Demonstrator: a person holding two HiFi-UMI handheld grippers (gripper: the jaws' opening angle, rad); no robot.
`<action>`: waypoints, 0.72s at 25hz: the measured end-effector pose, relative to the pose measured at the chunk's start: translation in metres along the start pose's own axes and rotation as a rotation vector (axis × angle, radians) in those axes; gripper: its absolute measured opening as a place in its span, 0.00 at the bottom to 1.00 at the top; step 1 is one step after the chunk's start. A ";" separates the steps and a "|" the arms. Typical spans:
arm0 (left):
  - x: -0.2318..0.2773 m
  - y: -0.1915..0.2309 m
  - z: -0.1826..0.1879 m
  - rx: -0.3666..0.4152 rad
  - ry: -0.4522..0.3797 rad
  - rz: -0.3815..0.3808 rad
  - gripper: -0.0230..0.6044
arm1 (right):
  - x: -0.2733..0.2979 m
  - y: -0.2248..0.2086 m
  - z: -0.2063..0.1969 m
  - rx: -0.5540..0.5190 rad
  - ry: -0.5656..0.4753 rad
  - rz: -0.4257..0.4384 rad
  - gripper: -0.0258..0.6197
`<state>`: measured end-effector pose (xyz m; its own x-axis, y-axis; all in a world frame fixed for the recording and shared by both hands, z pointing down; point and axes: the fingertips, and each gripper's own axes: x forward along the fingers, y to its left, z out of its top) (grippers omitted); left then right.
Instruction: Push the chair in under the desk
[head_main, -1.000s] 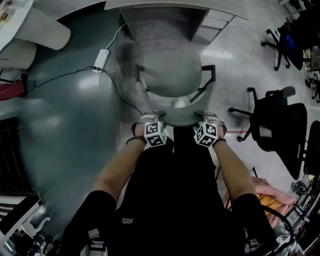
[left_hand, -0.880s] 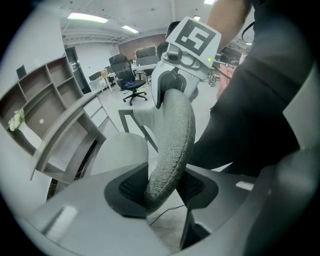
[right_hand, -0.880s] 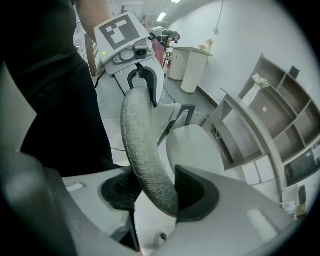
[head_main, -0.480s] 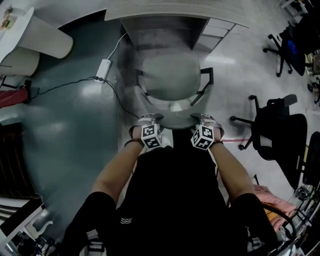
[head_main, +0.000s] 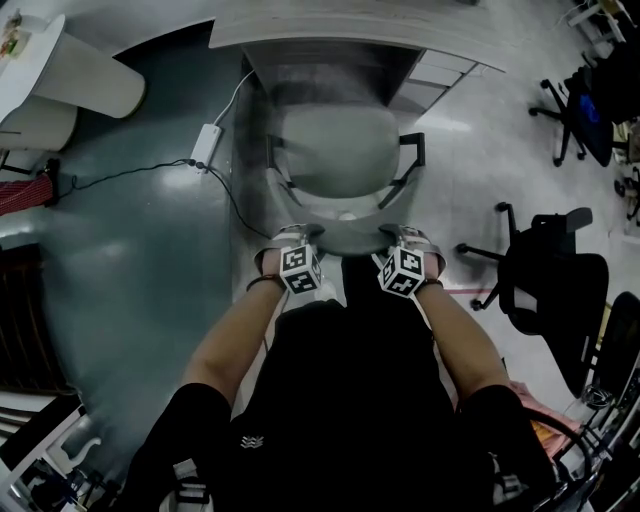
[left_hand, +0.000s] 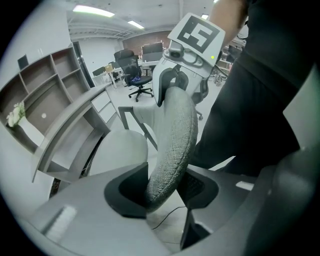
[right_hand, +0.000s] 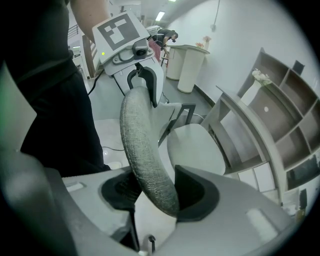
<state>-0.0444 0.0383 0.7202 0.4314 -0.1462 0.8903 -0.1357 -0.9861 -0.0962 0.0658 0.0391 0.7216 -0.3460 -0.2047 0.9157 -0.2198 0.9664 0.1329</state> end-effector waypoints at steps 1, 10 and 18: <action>0.001 0.005 0.000 -0.002 0.001 0.000 0.30 | 0.002 -0.005 0.001 0.002 0.000 0.000 0.33; 0.004 0.056 -0.005 -0.034 0.036 0.011 0.31 | 0.015 -0.047 0.016 0.014 -0.008 0.005 0.33; 0.007 0.103 0.001 -0.058 0.047 0.028 0.32 | 0.018 -0.095 0.026 -0.002 -0.025 0.004 0.33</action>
<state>-0.0549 -0.0643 0.7160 0.3843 -0.1683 0.9078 -0.1994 -0.9752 -0.0964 0.0566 -0.0603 0.7152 -0.3692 -0.2049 0.9065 -0.2169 0.9674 0.1303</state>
